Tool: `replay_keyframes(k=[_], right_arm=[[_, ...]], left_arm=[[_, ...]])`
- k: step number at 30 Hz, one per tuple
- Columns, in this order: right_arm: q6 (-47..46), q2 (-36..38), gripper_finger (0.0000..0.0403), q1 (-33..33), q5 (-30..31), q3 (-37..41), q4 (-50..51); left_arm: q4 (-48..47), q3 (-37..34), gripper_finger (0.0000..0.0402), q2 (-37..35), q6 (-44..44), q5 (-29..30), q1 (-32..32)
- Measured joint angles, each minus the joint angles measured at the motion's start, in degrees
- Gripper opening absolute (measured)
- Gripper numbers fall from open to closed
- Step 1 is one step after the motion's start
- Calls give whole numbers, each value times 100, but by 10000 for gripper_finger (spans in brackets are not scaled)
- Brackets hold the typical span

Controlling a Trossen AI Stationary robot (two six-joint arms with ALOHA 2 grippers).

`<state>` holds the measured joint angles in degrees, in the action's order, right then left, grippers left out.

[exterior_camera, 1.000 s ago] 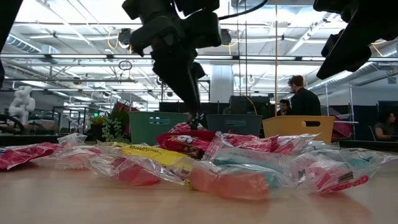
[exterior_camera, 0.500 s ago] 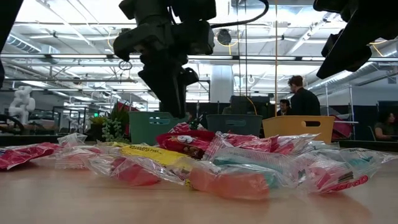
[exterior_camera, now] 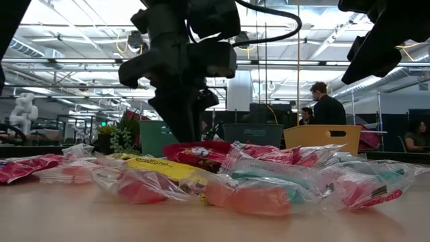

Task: Sort candy
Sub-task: Put the red candy into the green bin

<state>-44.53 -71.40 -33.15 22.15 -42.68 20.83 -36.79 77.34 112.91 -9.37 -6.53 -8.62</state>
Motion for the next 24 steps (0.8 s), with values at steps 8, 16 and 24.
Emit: replay_keyframes(k=[8,16,24], right_arm=[[24,-2,214,0,0,0,19],[46,-1,214,0,1,0,39],[46,-2,214,1,2,0,43]], left_arm=[[-170,-2,6,-32,-2,7,-27],[-211,-11,3,-444,4,58,-26],[-296,-11,2,-1166,296,421,181]])
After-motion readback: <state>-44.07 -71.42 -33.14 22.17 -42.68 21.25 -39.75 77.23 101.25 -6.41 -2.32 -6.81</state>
